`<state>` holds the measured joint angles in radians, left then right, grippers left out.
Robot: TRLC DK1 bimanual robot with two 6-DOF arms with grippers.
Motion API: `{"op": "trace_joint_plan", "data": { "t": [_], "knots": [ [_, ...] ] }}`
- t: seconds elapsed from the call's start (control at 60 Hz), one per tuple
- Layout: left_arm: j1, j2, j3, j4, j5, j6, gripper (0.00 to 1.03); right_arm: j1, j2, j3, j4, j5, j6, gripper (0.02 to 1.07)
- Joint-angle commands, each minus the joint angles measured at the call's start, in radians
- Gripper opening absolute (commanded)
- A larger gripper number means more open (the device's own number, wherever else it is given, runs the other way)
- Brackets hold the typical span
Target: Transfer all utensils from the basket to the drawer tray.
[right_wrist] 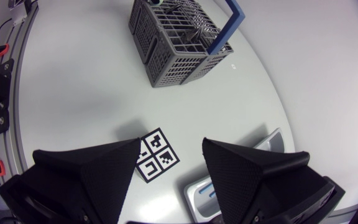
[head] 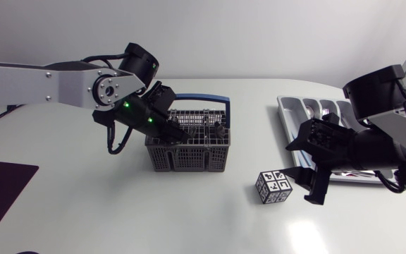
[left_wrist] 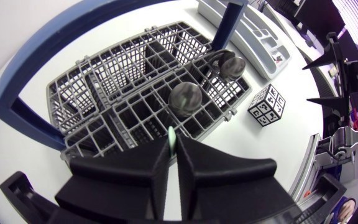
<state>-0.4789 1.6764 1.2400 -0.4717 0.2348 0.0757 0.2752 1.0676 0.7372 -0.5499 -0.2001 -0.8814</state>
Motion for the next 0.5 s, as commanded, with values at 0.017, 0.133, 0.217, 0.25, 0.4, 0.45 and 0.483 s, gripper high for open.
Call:
{"op": "trace_joint_plan", "data": {
  "t": [0.017, 0.133, 0.217, 0.25, 0.4, 0.45, 0.483],
  "knots": [
    [0.006, -0.024, 0.003, 0.012, 0.014, -0.031, 0.03, 0.03, -0.008, -0.03, -0.002, 0.022, 0.042, 0.75],
    [0.008, -0.058, -0.022, 0.03, 0.055, -0.048, 0.03, 0.044, -0.011, -0.032, -0.002, 0.027, 0.047, 0.75],
    [0.002, -0.075, -0.042, 0.045, 0.063, -0.054, 0.03, 0.056, -0.014, -0.03, -0.004, 0.03, 0.055, 0.75],
    [-0.001, -0.086, -0.047, 0.048, 0.063, -0.054, 0.03, 0.062, -0.015, -0.029, -0.005, 0.033, 0.055, 0.75],
    [-0.001, -0.142, -0.059, 0.05, 0.064, -0.062, 0.03, 0.085, -0.029, -0.027, -0.01, 0.047, 0.064, 0.75],
    [-0.003, -0.168, -0.063, 0.051, 0.063, -0.06, 0.03, 0.087, -0.034, -0.022, -0.012, 0.047, 0.065, 0.75],
    [-0.003, -0.187, -0.066, 0.05, 0.063, -0.06, 0.03, 0.088, -0.038, -0.019, -0.013, 0.047, 0.067, 0.75]
  ]
}}
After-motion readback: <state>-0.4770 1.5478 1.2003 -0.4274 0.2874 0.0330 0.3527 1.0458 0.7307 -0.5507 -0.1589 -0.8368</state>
